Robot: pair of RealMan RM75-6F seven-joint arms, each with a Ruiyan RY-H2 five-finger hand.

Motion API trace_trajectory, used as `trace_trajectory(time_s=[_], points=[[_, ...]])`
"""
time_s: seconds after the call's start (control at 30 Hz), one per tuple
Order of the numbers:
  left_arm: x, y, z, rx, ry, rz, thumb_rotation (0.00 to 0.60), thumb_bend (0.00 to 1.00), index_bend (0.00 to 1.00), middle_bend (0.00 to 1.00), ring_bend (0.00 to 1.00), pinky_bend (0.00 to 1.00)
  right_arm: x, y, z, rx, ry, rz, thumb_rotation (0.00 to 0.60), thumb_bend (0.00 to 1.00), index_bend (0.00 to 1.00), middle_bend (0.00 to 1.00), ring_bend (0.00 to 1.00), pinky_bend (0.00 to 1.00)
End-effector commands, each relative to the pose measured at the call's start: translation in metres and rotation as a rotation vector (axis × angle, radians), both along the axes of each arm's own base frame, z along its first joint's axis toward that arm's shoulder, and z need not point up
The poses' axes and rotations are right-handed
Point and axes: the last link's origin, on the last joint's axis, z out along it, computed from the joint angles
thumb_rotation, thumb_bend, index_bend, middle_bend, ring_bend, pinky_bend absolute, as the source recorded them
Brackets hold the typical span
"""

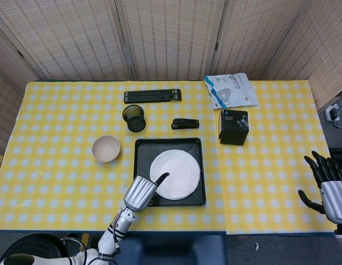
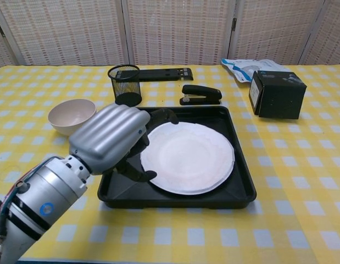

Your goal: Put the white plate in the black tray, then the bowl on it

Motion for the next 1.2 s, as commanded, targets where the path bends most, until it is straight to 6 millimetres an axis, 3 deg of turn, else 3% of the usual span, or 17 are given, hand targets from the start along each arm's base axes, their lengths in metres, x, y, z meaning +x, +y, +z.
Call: trace_trajectory(time_s=[0.03, 0.17, 0.3, 0.4, 0.63, 0.93, 1.2], points=[[-0.008, -0.005, 0.01, -0.064, 0.014, 0.041, 0.6, 0.18, 0.26, 1.0, 1.0, 1.0, 0.001, 0.001, -0.001, 0.004, -0.002, 0.004, 0.6, 0.34, 0.0, 0.0, 0.0, 0.0], [-0.009, -0.003, 0.025, -0.017, 0.016, 0.038, 0.6, 0.18, 0.28, 1.0, 1.0, 1.0, 0.002, 0.002, -0.002, 0.018, 0.002, 0.014, 0.6, 0.34, 0.0, 0.0, 0.0, 0.0], [-0.028, 0.01, 0.052, 0.08, 0.016, 0.085, 0.6, 0.23, 0.37, 1.0, 1.0, 1.0, 0.003, 0.004, -0.002, 0.02, 0.003, 0.022, 0.6, 0.34, 0.0, 0.0, 0.0, 0.0], [-0.049, 0.028, 0.07, 0.034, -0.019, 0.214, 0.6, 0.33, 0.42, 1.0, 1.0, 1.0, 0.004, 0.004, -0.004, 0.024, 0.002, 0.028, 0.6, 0.34, 0.0, 0.0, 0.0, 0.0], [-0.076, 0.068, 0.09, 0.039, 0.005, 0.395, 0.6, 0.37, 0.44, 1.0, 1.0, 1.0, 0.008, -0.001, -0.014, 0.064, 0.015, 0.032, 0.6, 0.34, 0.0, 0.0, 0.0, 0.0], [-0.104, 0.1, 0.091, 0.073, 0.049, 0.506, 0.6, 0.41, 0.46, 1.0, 1.0, 1.0, 0.01, -0.01, -0.022, 0.096, 0.021, 0.022, 0.6, 0.34, 0.0, 0.0, 0.0, 0.0], [-0.105, 0.101, 0.08, 0.059, 0.071, 0.499, 0.6, 0.42, 0.47, 1.0, 1.0, 1.0, 0.009, -0.01, -0.02, 0.085, 0.018, 0.015, 0.6, 0.34, 0.0, 0.0, 0.0, 0.0]])
